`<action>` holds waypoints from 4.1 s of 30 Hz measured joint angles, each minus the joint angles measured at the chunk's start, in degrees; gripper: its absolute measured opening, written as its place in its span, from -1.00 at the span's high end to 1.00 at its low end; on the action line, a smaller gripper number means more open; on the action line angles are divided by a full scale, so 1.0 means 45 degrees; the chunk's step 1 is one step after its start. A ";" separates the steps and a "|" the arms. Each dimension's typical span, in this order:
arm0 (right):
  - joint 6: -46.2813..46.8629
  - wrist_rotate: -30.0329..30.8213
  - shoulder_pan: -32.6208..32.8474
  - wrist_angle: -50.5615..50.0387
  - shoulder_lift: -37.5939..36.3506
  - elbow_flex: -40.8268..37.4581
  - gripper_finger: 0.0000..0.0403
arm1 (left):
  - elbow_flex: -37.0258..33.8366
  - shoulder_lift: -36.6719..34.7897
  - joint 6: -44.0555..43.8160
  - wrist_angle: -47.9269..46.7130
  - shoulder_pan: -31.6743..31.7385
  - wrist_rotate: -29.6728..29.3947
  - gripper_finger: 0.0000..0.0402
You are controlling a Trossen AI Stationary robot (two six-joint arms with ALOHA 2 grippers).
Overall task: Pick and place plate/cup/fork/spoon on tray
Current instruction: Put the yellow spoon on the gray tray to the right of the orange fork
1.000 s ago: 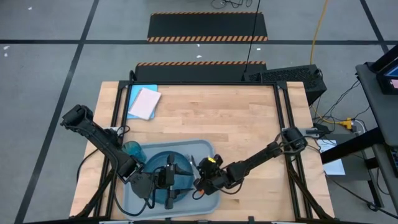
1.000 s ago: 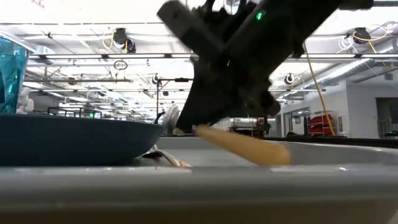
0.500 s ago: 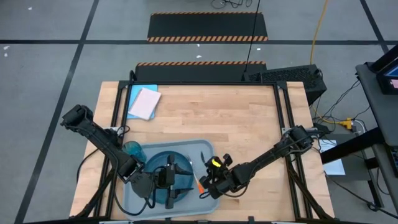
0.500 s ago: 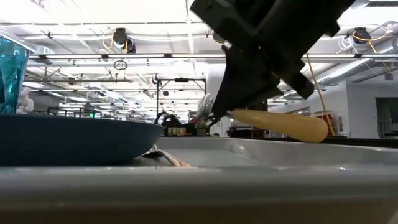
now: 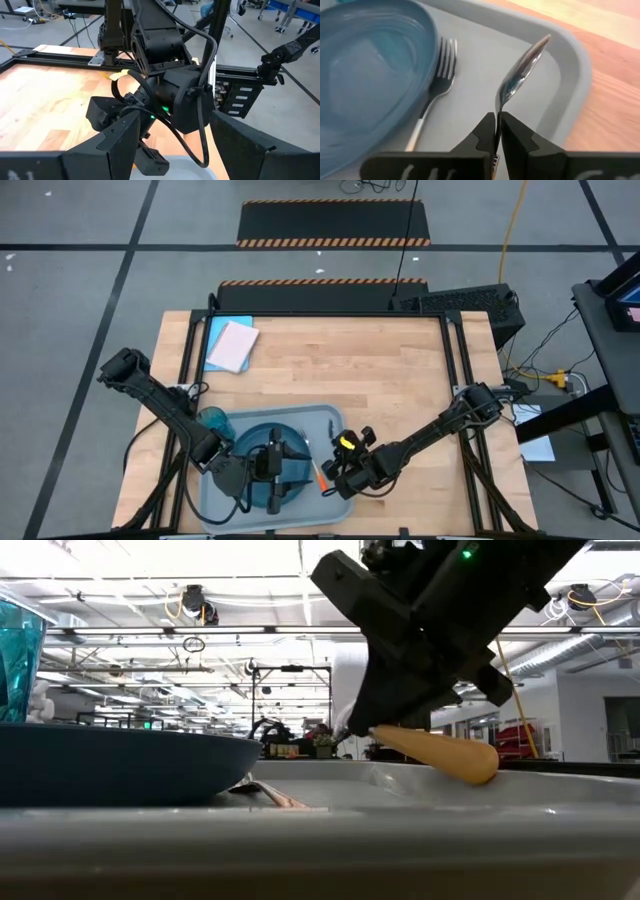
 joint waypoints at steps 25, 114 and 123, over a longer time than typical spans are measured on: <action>-0.0659 -0.1888 -0.0113 0.1628 -0.0010 0.0000 0.22 | 0.0000 0.0000 0.0028 -0.0091 0.0002 -0.0003 -0.21; -0.1346 -0.4415 -0.1579 0.0559 0.0874 0.0034 0.68 | 0.0000 0.0000 0.0319 -0.0077 0.0092 0.0230 -0.21; -0.3042 -0.3571 -0.1567 0.1223 0.0363 -0.0027 0.98 | 0.0000 0.0000 0.0356 -0.0194 0.0092 0.0227 -0.21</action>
